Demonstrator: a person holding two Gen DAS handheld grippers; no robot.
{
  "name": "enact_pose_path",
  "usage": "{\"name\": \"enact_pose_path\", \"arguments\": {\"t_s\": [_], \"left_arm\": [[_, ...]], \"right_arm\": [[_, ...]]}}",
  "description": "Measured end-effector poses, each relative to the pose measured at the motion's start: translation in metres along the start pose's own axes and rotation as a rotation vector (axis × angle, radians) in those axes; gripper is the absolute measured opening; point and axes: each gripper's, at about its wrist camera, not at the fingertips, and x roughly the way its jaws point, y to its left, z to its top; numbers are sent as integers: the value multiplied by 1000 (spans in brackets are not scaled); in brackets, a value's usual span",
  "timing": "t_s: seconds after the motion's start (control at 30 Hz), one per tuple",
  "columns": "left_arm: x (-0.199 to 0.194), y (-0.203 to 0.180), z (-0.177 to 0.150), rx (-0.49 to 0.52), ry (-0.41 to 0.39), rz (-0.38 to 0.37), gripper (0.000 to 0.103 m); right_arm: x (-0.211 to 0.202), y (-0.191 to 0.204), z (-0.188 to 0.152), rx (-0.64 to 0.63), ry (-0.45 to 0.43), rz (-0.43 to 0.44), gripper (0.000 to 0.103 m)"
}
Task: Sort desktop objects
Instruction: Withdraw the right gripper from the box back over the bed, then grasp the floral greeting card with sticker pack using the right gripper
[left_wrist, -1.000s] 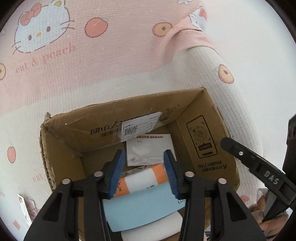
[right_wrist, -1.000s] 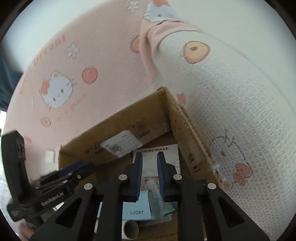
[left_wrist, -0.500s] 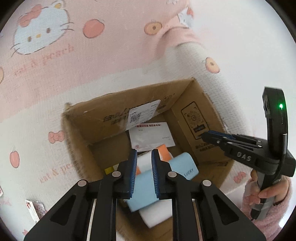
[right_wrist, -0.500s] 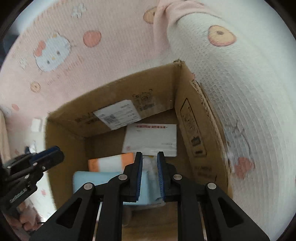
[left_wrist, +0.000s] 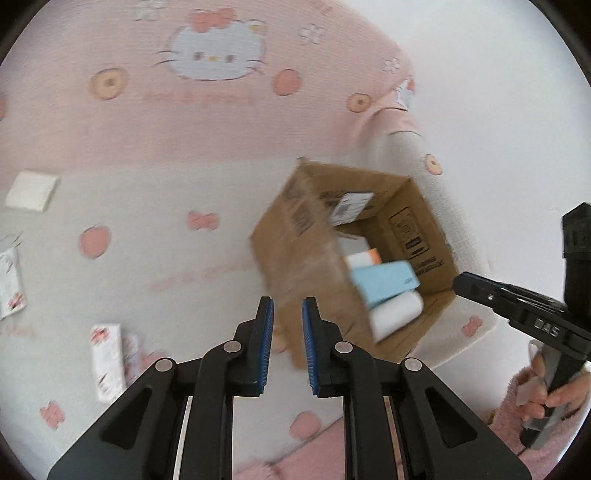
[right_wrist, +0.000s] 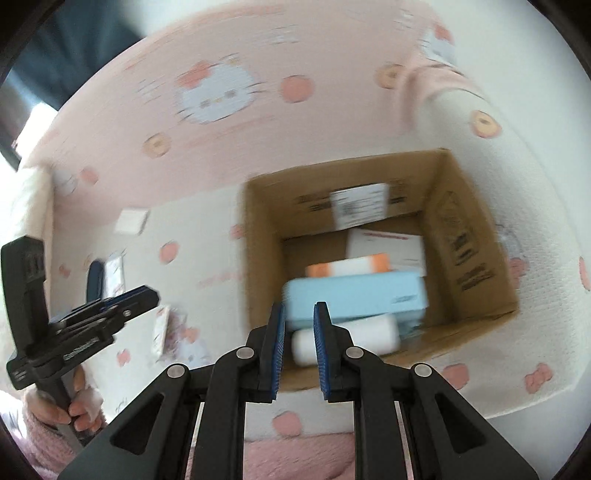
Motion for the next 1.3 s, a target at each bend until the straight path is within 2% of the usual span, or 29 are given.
{"name": "enact_pose_path", "arguments": {"t_s": [0.2, 0.43, 0.73, 0.83, 0.97, 1.17, 1.23, 1.27, 1.3], "left_arm": [[-30, 33, -31, 2, -19, 12, 18], [-48, 82, -65, -74, -43, 24, 18], [-39, 174, -115, -271, -56, 34, 18], [-31, 204, -126, -351, -36, 39, 19], [-22, 232, -132, -435, -30, 41, 19], [-14, 264, -133, -515, -37, 52, 20], [-11, 275, -134, -541, -40, 56, 22], [-9, 280, -134, -555, -41, 58, 25], [-8, 285, -135, -568, -42, 59, 35]], "right_arm": [[4, 66, -33, -59, 16, 23, 13], [29, 115, -66, -100, 53, 45, 13], [103, 143, -109, -60, 145, 92, 13], [130, 148, -117, -27, 185, 138, 14], [157, 158, -117, -19, 242, 162, 14], [180, 182, -92, -72, 240, 179, 15], [188, 189, -83, -86, 231, 188, 22], [194, 192, -79, -99, 221, 184, 31], [200, 196, -75, -113, 212, 179, 36]]}}
